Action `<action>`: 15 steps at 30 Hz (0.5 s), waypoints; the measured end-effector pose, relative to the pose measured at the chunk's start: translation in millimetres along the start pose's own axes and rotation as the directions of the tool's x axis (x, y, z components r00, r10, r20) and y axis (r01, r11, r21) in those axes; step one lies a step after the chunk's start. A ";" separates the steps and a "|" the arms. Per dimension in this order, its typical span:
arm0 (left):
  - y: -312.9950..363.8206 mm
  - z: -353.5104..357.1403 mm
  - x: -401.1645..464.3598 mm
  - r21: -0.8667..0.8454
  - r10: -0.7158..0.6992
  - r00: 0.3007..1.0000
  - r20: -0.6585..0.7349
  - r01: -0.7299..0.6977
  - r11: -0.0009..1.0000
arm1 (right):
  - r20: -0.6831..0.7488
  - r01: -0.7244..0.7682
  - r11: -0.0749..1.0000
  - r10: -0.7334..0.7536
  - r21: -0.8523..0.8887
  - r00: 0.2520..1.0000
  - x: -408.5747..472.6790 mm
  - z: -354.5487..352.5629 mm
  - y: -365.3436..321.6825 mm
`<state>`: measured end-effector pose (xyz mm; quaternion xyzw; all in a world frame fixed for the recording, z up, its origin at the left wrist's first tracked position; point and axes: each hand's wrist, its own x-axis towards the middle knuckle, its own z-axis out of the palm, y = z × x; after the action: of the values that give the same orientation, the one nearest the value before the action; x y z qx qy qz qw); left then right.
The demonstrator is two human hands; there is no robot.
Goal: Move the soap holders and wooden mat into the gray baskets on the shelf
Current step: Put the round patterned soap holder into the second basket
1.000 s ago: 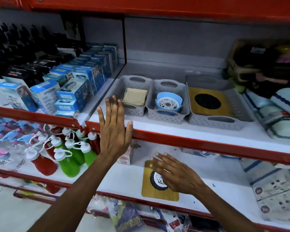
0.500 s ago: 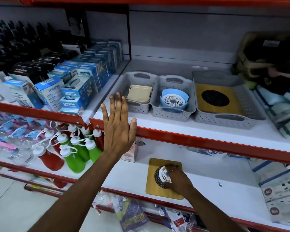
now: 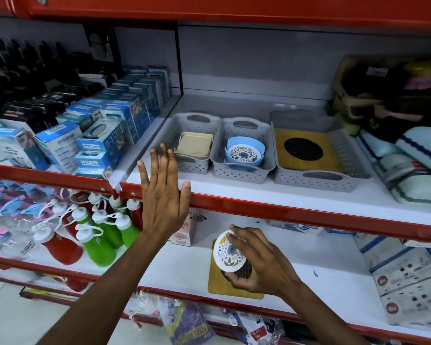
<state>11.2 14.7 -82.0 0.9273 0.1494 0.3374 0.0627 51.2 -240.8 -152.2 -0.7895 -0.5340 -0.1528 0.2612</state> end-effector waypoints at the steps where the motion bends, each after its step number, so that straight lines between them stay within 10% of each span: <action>1: -0.2 0.0 -0.2 -0.001 0.000 1.000 0.002 0.000 1.000 | -0.067 0.055 0.998 -0.055 -0.009 0.996 5.7 -9.9 -7.4; 6: -1.0 0.3 -2.3 0.000 0.012 1.000 0.008 -0.012 1.000 | -0.252 0.096 0.993 -0.110 -0.069 0.962 47.1 -53.8 -33.9; 15: -0.5 -0.3 -1.7 0.007 0.013 1.000 0.007 -0.013 1.000 | -0.149 -0.515 0.857 0.511 0.019 0.846 150.4 -109.6 -1.6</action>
<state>9.7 14.7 -82.9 0.9296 0.1441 0.3342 0.0579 111.5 -188.6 16.0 -0.8925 -0.2811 -0.1417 0.3231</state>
